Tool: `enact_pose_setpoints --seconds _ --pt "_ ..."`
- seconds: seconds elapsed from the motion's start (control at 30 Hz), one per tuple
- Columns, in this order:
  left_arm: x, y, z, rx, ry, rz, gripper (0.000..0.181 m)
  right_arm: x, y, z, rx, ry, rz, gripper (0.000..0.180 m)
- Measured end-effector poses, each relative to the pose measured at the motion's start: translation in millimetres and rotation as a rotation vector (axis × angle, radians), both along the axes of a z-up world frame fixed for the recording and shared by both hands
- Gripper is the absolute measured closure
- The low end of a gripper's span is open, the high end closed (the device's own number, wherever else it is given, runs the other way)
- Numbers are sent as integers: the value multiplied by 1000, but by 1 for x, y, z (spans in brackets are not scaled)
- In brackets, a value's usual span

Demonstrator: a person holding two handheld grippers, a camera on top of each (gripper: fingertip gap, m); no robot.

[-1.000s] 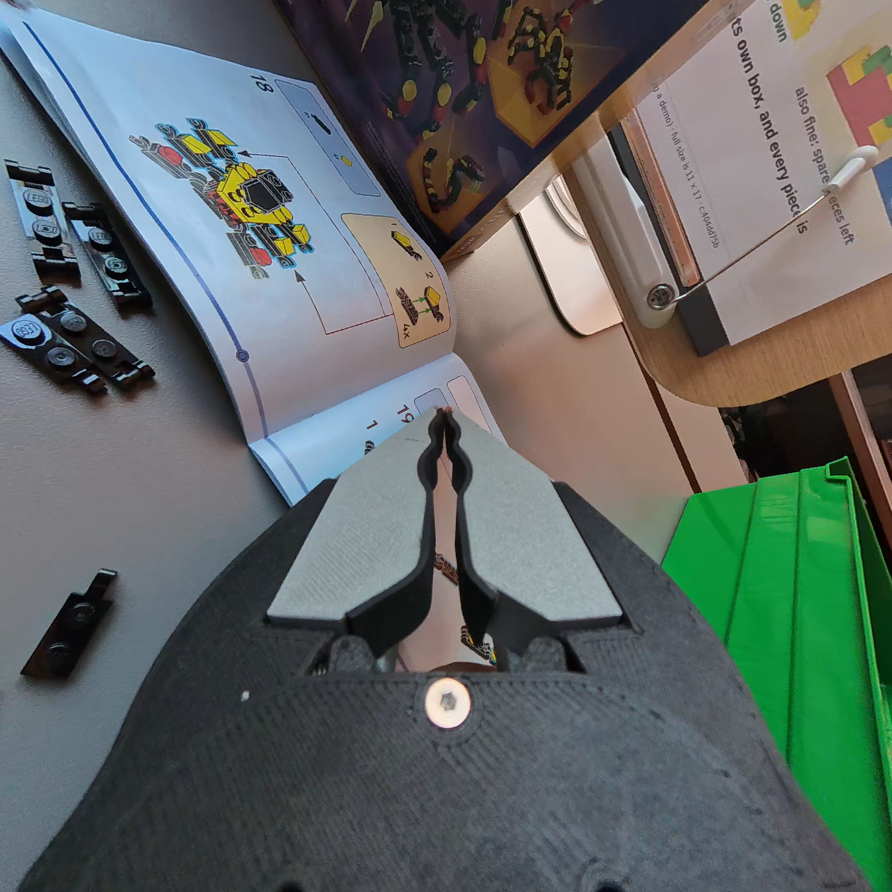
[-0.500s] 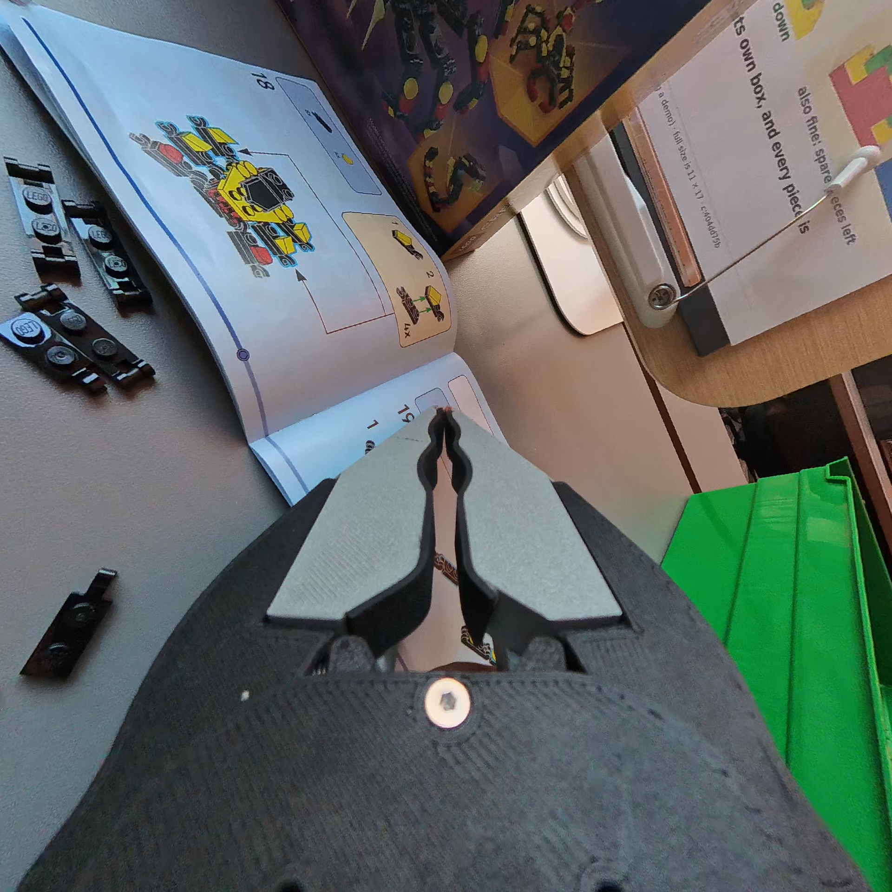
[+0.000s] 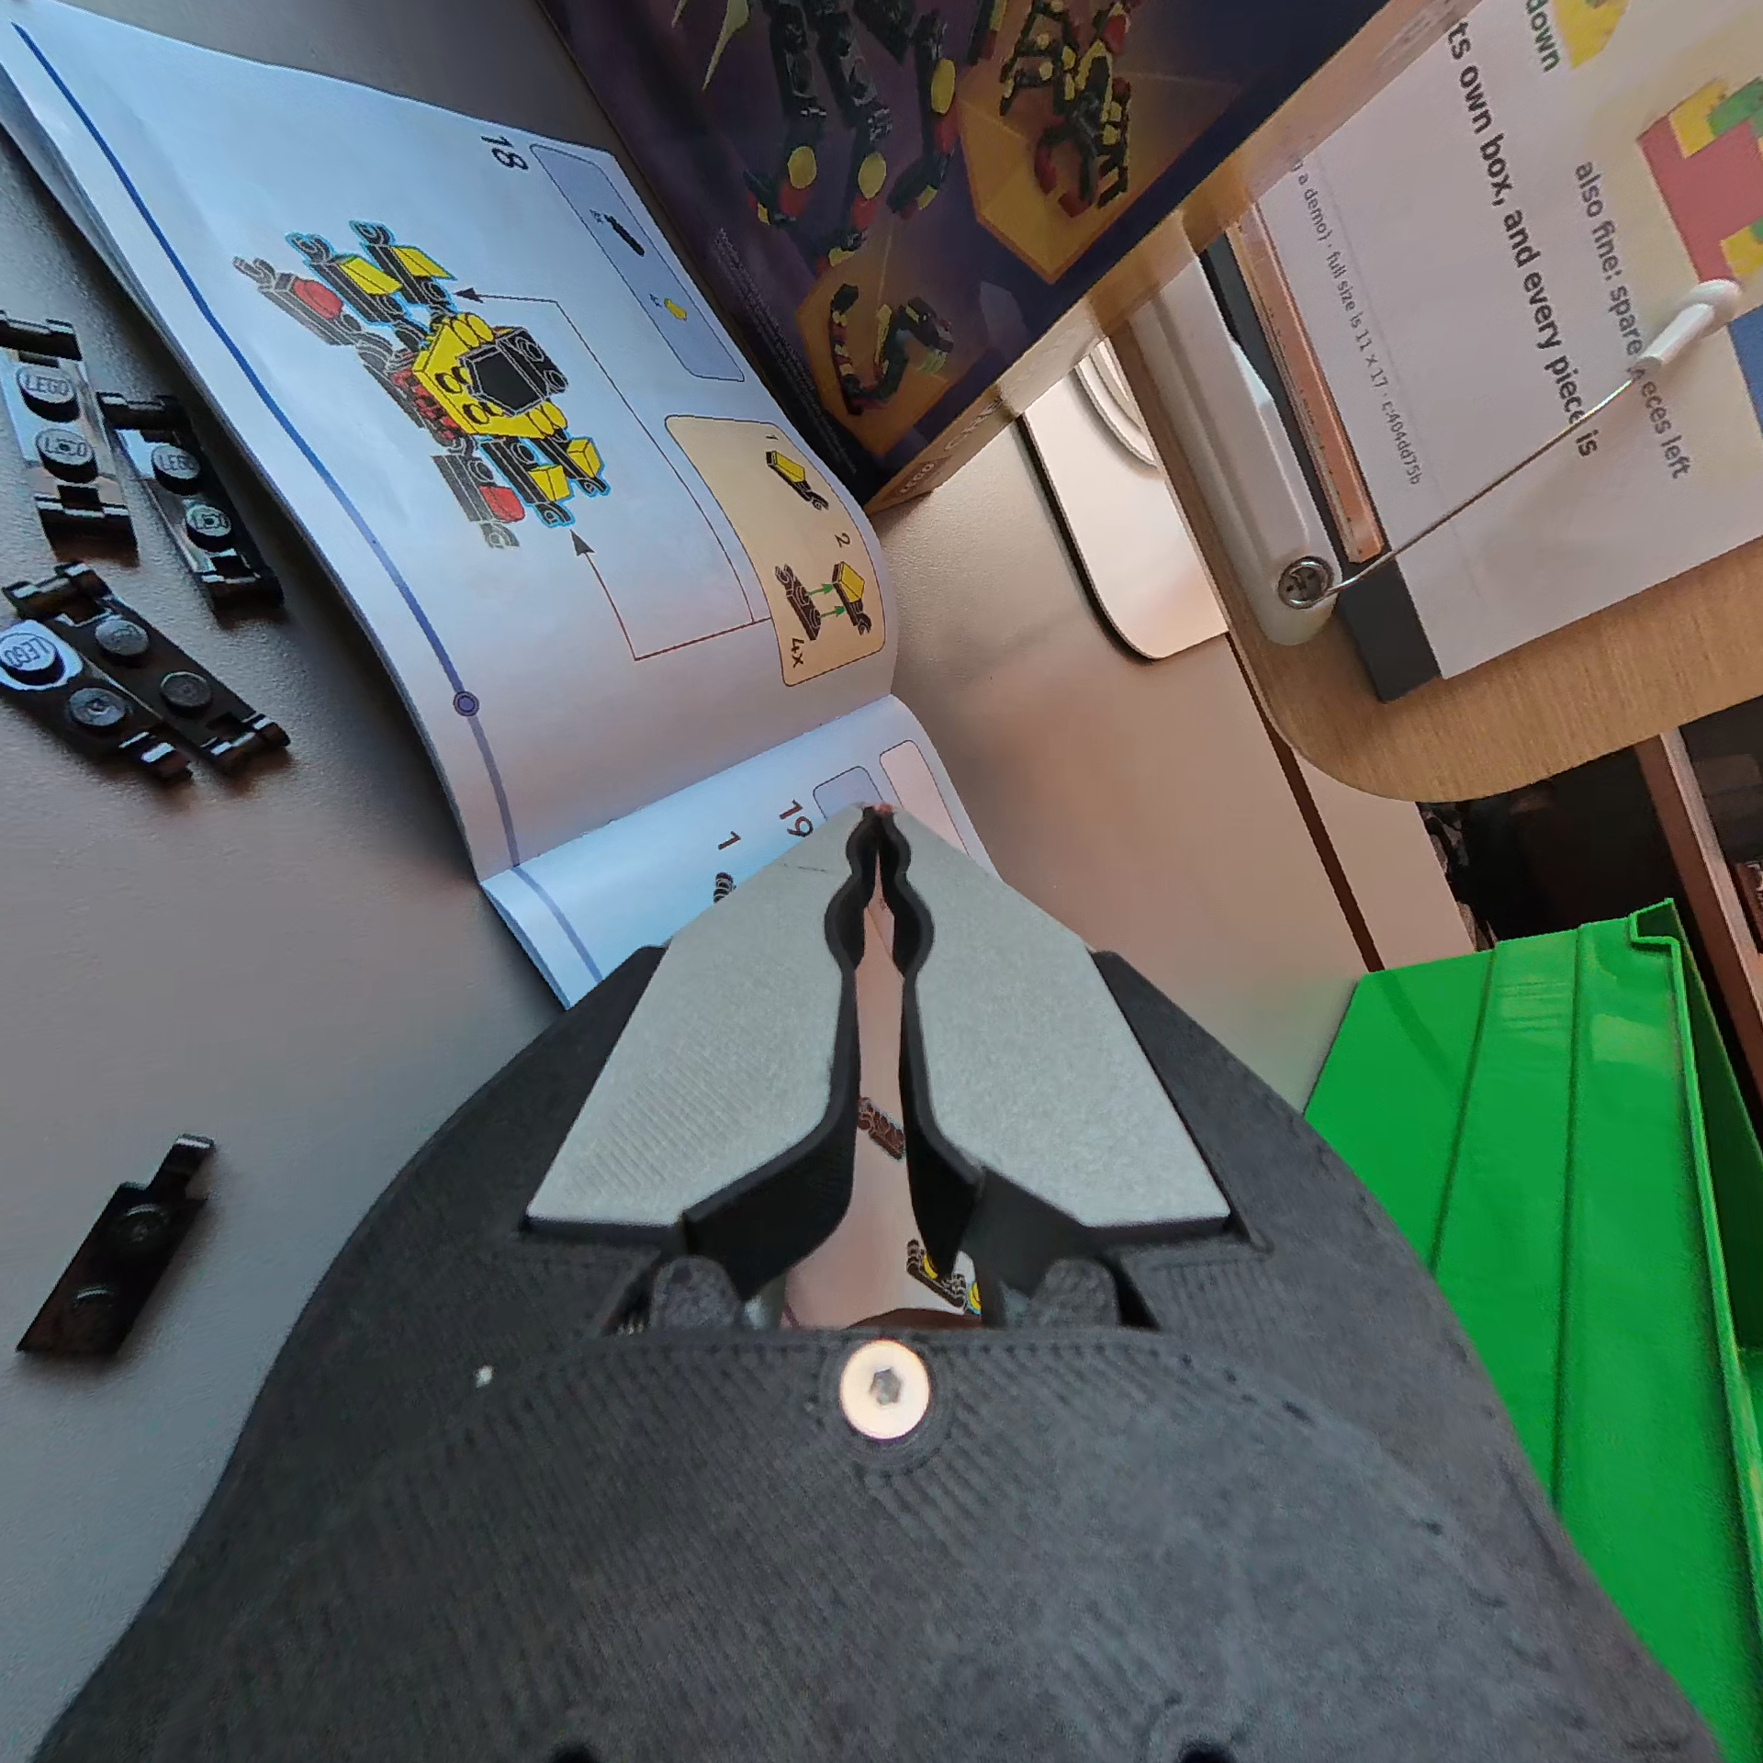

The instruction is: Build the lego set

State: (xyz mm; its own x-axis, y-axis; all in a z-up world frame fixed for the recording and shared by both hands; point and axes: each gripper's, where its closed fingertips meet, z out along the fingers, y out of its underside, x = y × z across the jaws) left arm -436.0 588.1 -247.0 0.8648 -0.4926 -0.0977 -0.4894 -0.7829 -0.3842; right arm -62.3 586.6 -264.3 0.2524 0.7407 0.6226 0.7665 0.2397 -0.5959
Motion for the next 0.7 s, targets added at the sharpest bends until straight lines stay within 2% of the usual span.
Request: enact_pose_setpoints --seconds 0.13,0.3,0.43,0.5,0.6,0.7 --pt "2 0 34 94 -28 2 176 -1 0 4 -4 27 6 180" --pt "1 -9 106 328 73 12 177 -4 -2 14 -4 83 30 180" --pt "55 -42 150 461 5 -99 177 -4 -5 21 3 116 49 180" --pt "103 -70 158 472 -86 -227 177 -2 -5 26 2 142 51 180" --pt "171 -123 150 392 -189 -419 177 0 -3 33 -4 185 49 180" --pt "232 -167 118 256 -252 -577 177 1 -2 37 -9 208 50 180"
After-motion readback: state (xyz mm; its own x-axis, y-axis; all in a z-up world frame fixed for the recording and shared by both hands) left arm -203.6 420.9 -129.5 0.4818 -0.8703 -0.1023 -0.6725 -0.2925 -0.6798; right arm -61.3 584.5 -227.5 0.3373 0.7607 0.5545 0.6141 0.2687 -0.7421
